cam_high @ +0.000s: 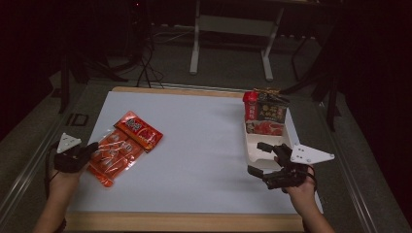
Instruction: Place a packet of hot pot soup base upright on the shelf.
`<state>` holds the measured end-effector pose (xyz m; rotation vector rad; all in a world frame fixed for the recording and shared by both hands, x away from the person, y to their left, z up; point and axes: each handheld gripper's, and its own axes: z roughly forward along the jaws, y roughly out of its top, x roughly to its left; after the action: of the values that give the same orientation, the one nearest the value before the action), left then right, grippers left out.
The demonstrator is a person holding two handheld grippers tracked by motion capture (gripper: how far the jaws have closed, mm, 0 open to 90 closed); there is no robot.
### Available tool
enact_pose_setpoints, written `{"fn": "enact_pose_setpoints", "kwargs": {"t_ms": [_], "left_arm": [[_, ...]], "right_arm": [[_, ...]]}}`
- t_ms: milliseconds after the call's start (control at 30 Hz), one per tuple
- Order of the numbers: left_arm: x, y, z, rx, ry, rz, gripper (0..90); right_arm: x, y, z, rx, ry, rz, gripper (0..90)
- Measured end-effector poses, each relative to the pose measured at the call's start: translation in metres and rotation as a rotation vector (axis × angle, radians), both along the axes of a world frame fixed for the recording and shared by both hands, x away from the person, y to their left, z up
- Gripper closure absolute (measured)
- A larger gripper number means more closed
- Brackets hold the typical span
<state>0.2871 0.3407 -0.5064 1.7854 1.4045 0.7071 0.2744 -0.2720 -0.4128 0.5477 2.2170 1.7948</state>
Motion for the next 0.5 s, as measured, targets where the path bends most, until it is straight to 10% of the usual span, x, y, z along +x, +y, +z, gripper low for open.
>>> {"fn": "enact_pose_setpoints", "kwargs": {"t_ms": [500], "left_arm": [[0.030, 0.021, -0.023, 0.083, 0.116, 0.114, 90.0]], "right_arm": [[-0.001, 0.007, -0.007, -0.023, 0.022, 0.044, 14.3]]}}
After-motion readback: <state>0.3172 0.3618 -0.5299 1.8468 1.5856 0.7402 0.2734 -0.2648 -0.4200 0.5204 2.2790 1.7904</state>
